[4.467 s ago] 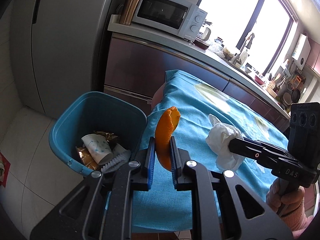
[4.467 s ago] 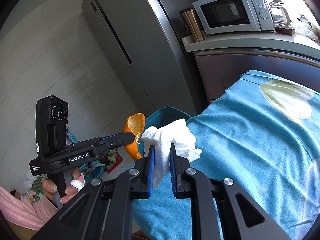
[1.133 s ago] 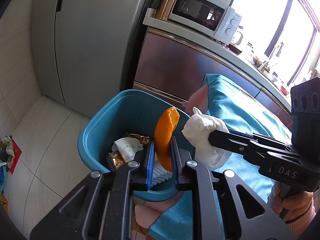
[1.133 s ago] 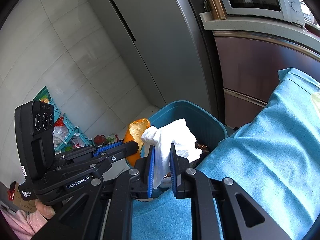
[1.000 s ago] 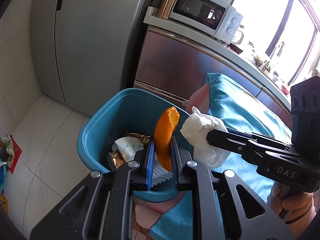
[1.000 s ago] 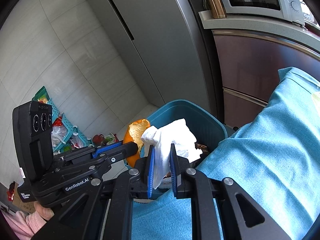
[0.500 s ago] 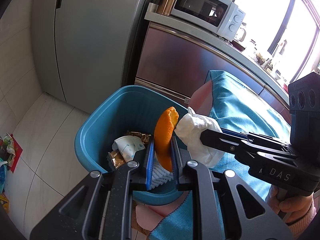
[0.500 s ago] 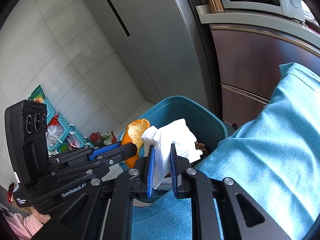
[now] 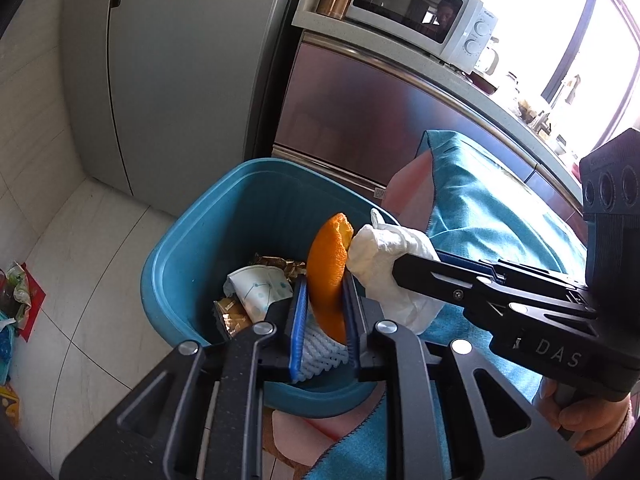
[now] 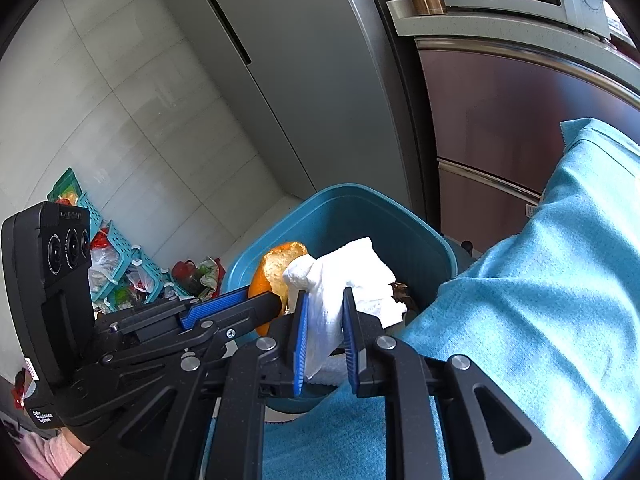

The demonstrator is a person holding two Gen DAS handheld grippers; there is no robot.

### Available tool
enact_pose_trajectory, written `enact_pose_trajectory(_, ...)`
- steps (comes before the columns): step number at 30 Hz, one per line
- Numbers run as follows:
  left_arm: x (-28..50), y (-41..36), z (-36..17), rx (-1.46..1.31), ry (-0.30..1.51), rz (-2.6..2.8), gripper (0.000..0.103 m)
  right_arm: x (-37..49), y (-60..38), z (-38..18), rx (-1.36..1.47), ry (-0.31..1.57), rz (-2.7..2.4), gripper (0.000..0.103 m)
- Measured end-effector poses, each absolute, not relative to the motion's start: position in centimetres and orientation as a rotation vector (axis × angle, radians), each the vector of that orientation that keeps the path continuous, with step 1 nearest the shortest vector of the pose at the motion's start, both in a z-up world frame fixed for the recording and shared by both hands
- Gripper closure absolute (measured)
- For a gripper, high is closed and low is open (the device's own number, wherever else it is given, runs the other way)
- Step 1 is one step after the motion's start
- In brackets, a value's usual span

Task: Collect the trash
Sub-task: 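Open the left tool to drop the peel while the right tool releases the tissue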

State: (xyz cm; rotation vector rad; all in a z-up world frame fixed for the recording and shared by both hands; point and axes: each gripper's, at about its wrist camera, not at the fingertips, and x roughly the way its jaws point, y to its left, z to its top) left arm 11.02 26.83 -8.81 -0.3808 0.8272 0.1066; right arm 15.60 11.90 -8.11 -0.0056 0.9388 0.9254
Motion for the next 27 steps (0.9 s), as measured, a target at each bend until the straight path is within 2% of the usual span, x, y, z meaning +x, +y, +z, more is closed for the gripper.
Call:
enact_pose_trajectory(14,12.0,26.7,-10.1,-0.403,0.859,0.079,0.083,16.2,11.5,-8.7,0.036,0.960,0.898,0.083)
enact_pose_trajectory(27,10.9,26.7,-9.3,-0.389,0.823,0.098,0.066,16.2,10.8,-8.8,0.057,0.956,0.905,0.076)
